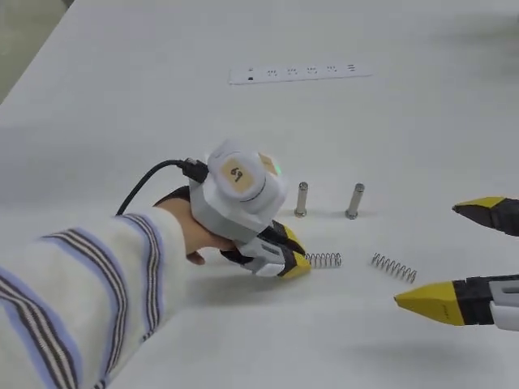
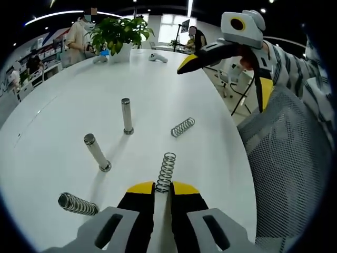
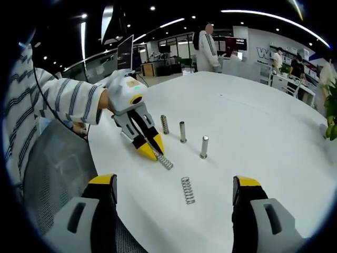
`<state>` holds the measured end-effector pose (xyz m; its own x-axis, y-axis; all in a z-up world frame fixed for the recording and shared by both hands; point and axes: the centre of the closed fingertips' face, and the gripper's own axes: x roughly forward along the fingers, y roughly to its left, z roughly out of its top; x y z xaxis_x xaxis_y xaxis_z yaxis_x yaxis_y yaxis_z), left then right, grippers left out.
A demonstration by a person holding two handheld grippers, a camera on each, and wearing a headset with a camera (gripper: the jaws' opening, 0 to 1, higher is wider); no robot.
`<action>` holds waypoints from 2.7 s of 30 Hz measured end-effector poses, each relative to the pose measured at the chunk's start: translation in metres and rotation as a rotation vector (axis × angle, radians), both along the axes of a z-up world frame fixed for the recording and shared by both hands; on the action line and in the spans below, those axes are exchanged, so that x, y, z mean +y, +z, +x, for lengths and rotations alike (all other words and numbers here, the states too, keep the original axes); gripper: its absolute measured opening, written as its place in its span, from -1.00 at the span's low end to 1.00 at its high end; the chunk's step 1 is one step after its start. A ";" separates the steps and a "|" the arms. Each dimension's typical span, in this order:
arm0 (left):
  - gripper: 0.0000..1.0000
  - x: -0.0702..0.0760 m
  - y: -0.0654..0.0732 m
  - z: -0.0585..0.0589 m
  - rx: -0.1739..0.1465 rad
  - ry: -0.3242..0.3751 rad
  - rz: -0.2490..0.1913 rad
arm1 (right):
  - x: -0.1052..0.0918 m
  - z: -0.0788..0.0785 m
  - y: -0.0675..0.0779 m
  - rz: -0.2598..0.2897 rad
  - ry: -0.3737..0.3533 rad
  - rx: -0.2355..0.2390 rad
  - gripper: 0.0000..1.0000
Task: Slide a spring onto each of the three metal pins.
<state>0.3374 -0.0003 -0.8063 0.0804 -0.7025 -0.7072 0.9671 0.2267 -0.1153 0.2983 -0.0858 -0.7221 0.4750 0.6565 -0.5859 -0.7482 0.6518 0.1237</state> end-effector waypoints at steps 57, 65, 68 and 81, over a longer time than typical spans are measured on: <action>-0.93 0.032 0.062 -0.045 -0.017 0.109 -0.127 | 0.015 -0.002 -0.001 -0.043 0.148 -0.007 0.63; -0.93 0.035 0.061 -0.059 -0.008 0.111 -0.122 | 0.026 -0.004 0.000 -0.044 0.210 -0.007 0.60; -0.93 0.034 0.064 -0.064 -0.013 0.106 -0.123 | 0.029 -0.005 -0.001 -0.057 0.238 -0.008 0.59; -0.93 0.038 0.066 -0.071 -0.016 0.089 -0.125 | 0.042 -0.012 -0.005 -0.072 0.328 0.001 0.53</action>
<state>0.2659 0.0381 -0.7401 0.1573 -0.7743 -0.6130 0.9457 0.2970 -0.1325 0.2864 -0.0442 -0.7269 0.2450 0.7310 -0.6369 -0.9194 0.3837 0.0868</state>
